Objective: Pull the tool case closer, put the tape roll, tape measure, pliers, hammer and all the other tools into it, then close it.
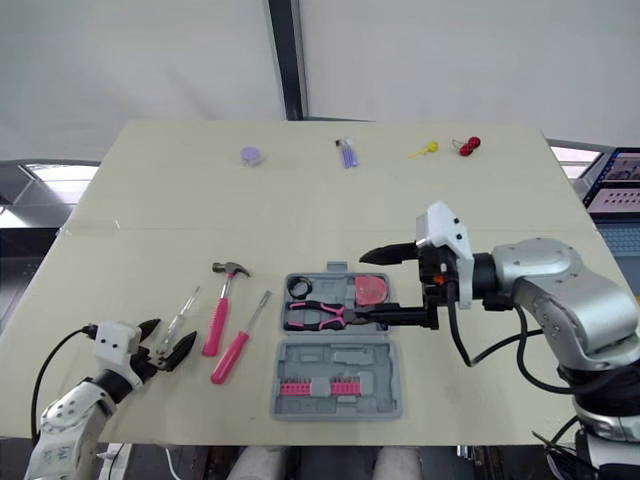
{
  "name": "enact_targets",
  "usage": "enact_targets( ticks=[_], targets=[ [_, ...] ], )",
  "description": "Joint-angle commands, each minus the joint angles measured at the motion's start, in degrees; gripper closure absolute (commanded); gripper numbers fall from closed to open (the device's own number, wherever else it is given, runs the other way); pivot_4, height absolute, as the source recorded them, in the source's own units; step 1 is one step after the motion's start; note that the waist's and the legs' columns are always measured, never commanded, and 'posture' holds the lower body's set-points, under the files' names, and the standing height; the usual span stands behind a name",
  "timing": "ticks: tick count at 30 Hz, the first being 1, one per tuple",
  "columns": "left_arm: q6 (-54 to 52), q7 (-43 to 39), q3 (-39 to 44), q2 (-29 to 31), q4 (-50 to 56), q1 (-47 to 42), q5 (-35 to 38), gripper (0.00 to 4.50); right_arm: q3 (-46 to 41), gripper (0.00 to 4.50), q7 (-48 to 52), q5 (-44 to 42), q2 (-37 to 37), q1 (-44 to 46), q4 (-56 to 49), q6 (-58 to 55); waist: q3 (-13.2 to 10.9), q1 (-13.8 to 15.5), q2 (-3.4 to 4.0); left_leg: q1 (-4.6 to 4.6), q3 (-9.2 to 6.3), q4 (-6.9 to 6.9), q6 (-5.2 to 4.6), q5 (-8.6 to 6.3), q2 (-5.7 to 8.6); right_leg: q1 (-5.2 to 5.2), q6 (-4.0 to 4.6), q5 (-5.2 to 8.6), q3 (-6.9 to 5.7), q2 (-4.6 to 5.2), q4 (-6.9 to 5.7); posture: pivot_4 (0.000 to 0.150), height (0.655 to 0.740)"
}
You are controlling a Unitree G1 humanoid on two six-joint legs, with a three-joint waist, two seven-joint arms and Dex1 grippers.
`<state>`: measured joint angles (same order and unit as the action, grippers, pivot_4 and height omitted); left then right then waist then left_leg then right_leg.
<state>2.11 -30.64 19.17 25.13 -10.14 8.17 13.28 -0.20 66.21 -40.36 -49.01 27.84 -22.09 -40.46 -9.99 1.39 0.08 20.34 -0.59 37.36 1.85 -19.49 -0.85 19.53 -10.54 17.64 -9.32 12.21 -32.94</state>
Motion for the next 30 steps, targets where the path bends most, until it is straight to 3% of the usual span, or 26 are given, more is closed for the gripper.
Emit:
enact_targets(
  ticks=[1, 14, 17, 24, 30],
  targets=[
    [0.4, 1.4, 0.1, -0.2, -1.8, -0.5, -0.3, 0.0, -0.2, 0.04, 0.5, -0.2, -0.9, 0.7, -1.9, 0.2, 0.0, 0.0, 0.0, 0.0, 0.0, 0.0, 0.0, 0.0, 0.0, 0.0, 0.0, 0.0, 0.0, 0.0, 0.0, 0.15, 0.74],
    [-0.4, 1.3, -1.0, 0.3, -3.2, -2.5, -0.8, 0.0, -0.5, 0.04, 0.6, 0.3, -0.8, 0.2, -1.5, 0.5, 0.0, 0.0, 0.0, -0.02, 0.01, -0.02, -0.01, 0.0, 0.0, 0.01, 0.0, 0.0, 0.02, 0.0, -0.03, 0.15, 0.74],
    [-0.2, 1.3, -1.0, 0.3, -3.6, -2.5, -0.9, 0.82, -0.6, 0.0, 0.7, 0.3, -0.8, 0.0, -1.4, 0.6, 0.0, 0.0, 0.0, -0.02, 0.01, -0.02, -0.01, 0.0, 0.0, 0.0, 0.0, 0.0, 0.02, 0.0, -0.03, 0.15, 0.74],
    [0.1, 1.2, -1.2, 0.3, -4.1, -2.4, -0.6, 4.39, -1.1, 0.0, 0.6, 0.1, -0.3, -0.1, -0.9, 0.8, 0.0, 0.0, 0.0, -0.03, 0.04, -0.01, -0.03, -0.02, 0.01, 0.0, 0.0, 0.0, 0.04, 0.01, -0.02, 0.15, 0.74],
    [0.6, 1.3, -0.9, 0.7, -5.6, -2.8, -0.9, 4.39, -1.1, 0.0, 0.9, 0.1, -0.2, 0.1, -0.5, 1.4, 0.0, 0.0, 0.0, -0.04, 0.05, 0.0, -0.03, -0.02, 0.01, 0.01, 0.0, 0.0, 0.06, 0.01, -0.03, 0.15, 0.74]
  ],
)
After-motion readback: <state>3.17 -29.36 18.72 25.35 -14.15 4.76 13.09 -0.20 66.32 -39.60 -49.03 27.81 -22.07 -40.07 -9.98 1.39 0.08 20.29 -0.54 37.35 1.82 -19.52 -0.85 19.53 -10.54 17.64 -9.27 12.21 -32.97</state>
